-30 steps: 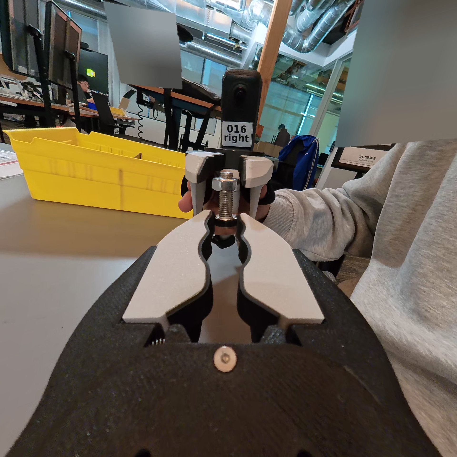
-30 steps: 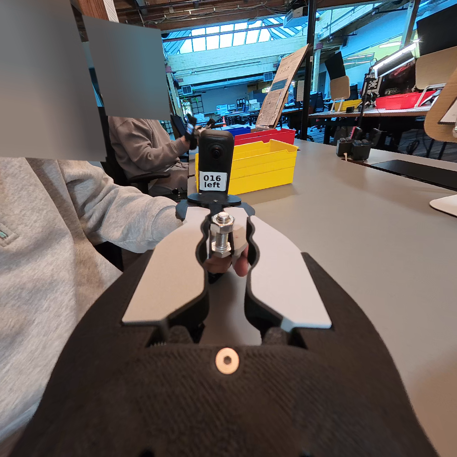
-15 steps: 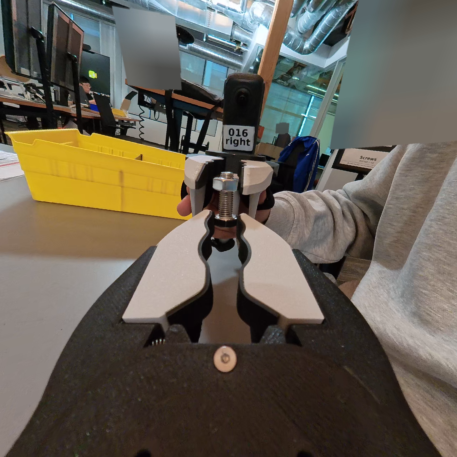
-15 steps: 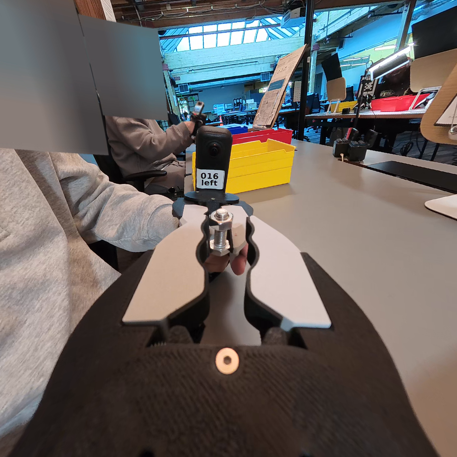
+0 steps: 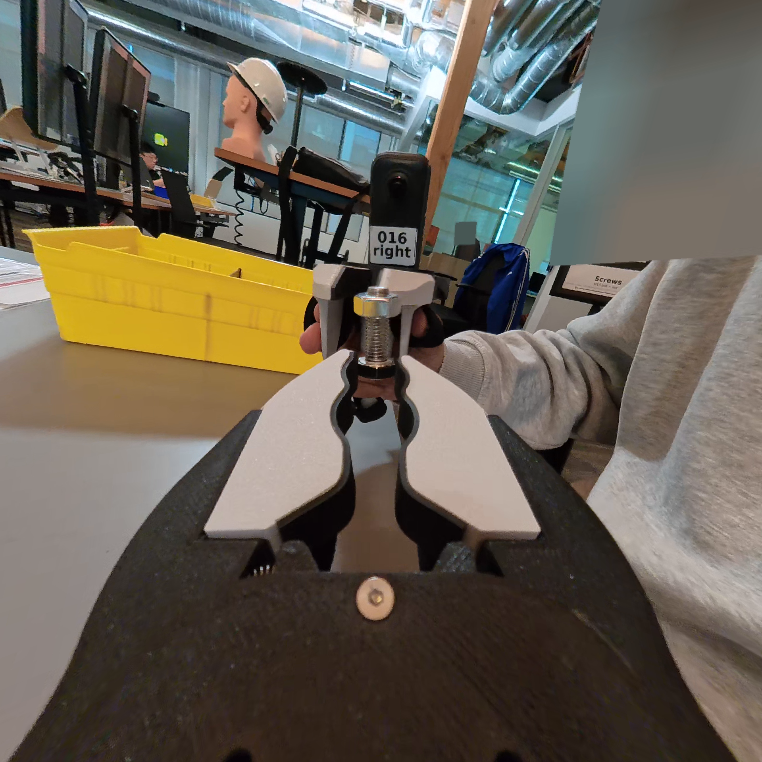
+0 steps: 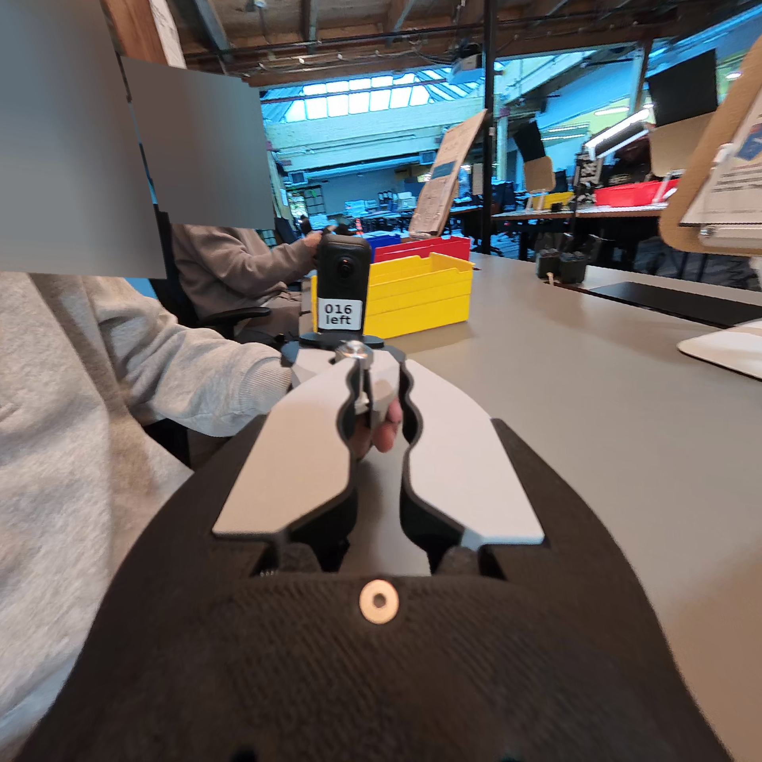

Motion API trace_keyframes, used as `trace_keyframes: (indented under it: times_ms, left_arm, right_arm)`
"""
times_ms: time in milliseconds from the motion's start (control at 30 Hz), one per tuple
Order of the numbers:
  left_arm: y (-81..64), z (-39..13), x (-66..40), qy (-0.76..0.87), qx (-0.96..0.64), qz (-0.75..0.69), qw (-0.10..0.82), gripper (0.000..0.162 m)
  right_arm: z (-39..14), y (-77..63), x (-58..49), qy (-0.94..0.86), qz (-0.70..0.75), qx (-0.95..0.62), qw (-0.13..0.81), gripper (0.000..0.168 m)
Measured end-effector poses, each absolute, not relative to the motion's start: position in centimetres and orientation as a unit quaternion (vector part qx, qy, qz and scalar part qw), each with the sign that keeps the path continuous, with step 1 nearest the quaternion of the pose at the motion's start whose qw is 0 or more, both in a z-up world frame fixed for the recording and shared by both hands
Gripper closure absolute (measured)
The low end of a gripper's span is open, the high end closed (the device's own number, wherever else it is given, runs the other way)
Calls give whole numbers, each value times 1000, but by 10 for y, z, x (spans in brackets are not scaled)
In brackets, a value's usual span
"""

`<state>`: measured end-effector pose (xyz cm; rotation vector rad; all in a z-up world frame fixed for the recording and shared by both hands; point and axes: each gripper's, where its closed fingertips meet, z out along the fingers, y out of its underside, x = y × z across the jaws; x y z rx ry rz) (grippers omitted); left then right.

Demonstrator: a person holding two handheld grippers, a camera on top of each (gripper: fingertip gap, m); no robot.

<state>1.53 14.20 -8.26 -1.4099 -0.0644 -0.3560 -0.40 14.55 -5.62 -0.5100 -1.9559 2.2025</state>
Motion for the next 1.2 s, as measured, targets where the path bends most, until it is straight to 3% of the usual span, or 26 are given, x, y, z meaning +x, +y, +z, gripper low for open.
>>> trace_keyframes:
  times_ms: [167, 533, 567, 633, 700, 967, 1200]
  left_arm:
    - [143, -84, 14, -28, -649, -146, 746, 144]
    - [144, -86, 16, -17, -655, -130, 744, 144]
    - [143, -84, 15, -19, -652, -135, 746, 145]
    - [140, -79, 14, -22, -640, -142, 755, 144]
    - [139, -75, 13, -27, -634, -142, 760, 145]
    - [141, -81, 9, -31, -645, -119, 754, 145]
    - [145, -87, 13, -19, -660, -109, 743, 144]
  right_arm:
    - [-54, 140, -1, -651, 737, -166, 74, 140]
    - [-58, 136, -3, -662, 726, -167, 77, 134]
    - [-58, 140, -5, -658, 729, -171, 77, 135]
    - [-62, 154, -17, -655, 721, -199, 103, 156]
    - [-68, 163, -27, -664, 703, -220, 128, 160]
    - [-57, 141, -5, -657, 730, -168, 91, 140]
    - [-58, 131, -2, -667, 721, -164, 96, 135]
